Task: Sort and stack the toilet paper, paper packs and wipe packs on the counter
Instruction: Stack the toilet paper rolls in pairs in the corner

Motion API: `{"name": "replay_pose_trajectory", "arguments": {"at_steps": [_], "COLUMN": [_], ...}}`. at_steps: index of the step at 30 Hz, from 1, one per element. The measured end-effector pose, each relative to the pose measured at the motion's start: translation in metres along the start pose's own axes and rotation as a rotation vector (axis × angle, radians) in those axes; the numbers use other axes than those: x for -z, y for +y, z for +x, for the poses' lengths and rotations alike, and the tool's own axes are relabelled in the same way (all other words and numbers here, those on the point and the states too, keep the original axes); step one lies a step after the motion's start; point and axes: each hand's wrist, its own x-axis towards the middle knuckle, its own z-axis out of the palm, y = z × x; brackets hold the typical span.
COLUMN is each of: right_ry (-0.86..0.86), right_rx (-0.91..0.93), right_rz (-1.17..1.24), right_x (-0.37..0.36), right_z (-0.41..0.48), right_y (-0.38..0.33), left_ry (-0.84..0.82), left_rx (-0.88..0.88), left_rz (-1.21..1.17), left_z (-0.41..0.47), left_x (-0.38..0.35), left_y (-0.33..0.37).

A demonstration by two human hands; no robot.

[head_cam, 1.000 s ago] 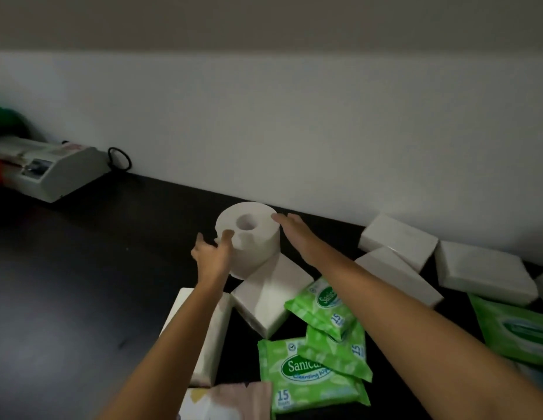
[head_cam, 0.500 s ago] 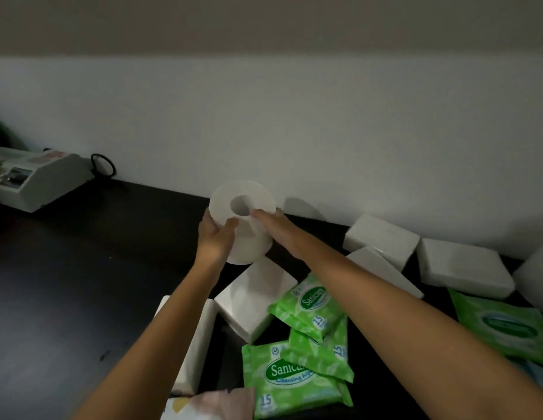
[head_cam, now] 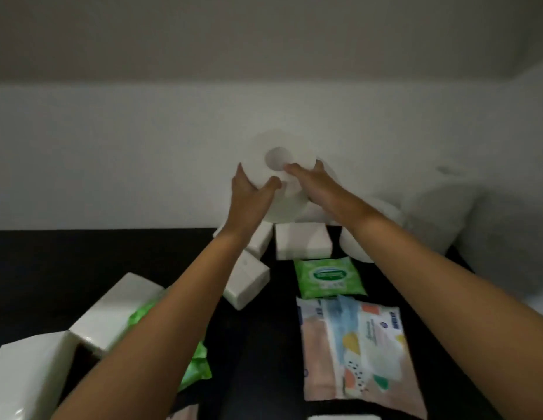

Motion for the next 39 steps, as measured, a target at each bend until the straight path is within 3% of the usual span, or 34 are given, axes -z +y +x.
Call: {"name": "replay_pose_trajectory", "arguments": {"at_steps": [5, 11, 26, 39], "right_ry": [0.097, 0.126, 0.128, 0.192], "right_rx": [-0.044, -0.102, -0.109, -0.092], "right_rz": [-0.009, 0.052, 0.078, 0.017], "right_x": [0.108, 0.166, 0.188, 0.190], "right_z": [-0.006, 0.012, 0.042, 0.066], "right_y": [0.028, 0.049, 0.072, 0.090], "left_ry": [-0.173, -0.257, -0.291, -0.305], "left_rx": [0.027, 0.123, 0.324, 0.324], "left_rz": [-0.019, 0.031, 0.195, 0.203], "left_z": [-0.004, 0.005, 0.049, 0.048], "left_x": [-0.101, -0.162, -0.195, -0.199], "left_y": [-0.004, -0.014, -0.034, -0.029]}}
